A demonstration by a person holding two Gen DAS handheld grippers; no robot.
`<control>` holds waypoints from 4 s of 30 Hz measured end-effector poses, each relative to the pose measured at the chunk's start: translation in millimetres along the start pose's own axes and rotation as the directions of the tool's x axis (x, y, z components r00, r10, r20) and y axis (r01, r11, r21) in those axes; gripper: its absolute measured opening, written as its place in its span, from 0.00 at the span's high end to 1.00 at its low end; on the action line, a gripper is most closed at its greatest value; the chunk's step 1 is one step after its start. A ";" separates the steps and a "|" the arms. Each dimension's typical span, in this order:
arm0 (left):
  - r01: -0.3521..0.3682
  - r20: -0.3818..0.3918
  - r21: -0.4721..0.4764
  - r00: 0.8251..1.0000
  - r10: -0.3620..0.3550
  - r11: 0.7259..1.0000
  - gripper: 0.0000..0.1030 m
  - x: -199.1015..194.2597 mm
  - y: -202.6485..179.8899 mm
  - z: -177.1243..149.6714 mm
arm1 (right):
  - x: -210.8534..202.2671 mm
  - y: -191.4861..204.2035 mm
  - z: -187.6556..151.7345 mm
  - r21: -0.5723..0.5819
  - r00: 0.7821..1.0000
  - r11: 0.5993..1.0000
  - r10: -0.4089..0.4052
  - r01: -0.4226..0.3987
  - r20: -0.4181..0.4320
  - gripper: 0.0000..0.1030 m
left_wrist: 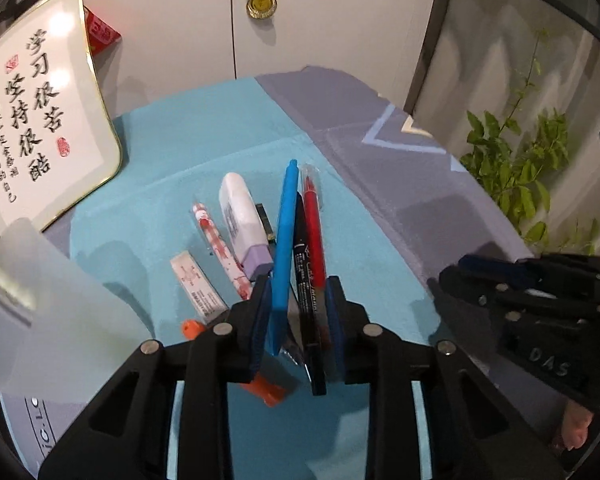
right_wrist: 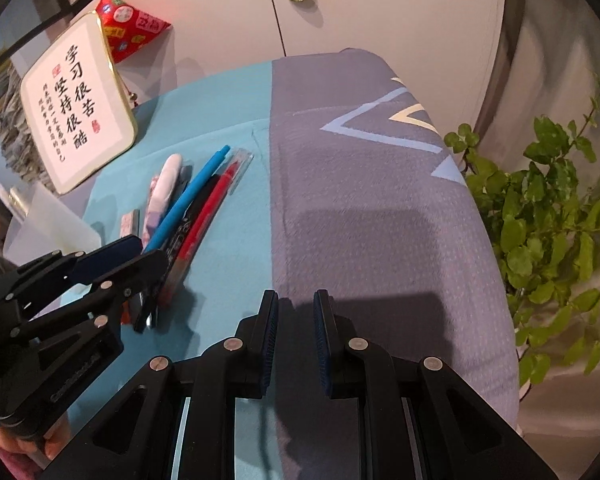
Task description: Organize stationery
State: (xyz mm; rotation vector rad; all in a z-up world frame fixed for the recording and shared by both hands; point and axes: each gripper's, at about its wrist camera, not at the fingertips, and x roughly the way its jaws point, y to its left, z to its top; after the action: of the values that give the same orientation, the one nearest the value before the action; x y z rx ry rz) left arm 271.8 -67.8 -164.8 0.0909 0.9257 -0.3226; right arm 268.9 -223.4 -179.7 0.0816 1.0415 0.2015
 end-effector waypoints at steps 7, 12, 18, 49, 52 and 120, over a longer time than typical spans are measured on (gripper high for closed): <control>0.156 -0.086 0.027 0.984 -0.154 0.987 0.81 9.3 -27.3 -7.8 | 4.1 -12.4 4.7 0.037 1.000 0.999 0.008 -0.008 0.005 0.84; 0.238 -0.116 0.065 0.966 -0.230 0.969 0.85 -1.7 -49.5 -20.6 | 1.3 -26.6 3.0 0.079 1.000 0.997 -0.011 0.011 0.002 0.84; 0.180 -0.072 0.091 0.982 -0.174 0.979 0.83 -18.9 -44.0 -17.7 | -3.8 -35.6 3.8 0.099 1.000 0.995 -0.013 0.013 0.009 0.85; 0.128 -0.154 0.089 0.982 -0.113 0.988 0.91 -15.9 -31.6 -40.0 | 18.3 -13.9 16.5 -0.021 0.995 0.998 0.055 -0.057 -0.089 0.86; 0.118 -0.133 0.080 0.985 -0.107 0.990 0.75 -14.4 -34.4 -33.0 | 10.4 -12.2 5.9 -0.086 0.994 0.996 0.024 -0.033 -0.110 0.86; 0.099 0.150 0.043 0.983 -0.104 0.994 0.88 -94.3 -31.3 8.3 | -96.6 0.2 -0.3 0.027 0.981 0.993 0.108 -0.114 0.160 0.89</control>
State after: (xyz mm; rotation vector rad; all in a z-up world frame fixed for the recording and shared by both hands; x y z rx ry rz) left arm 215.9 -77.1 -82.7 0.0506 0.7747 -0.4345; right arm 221.5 -242.9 -97.9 0.1861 0.8826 0.2728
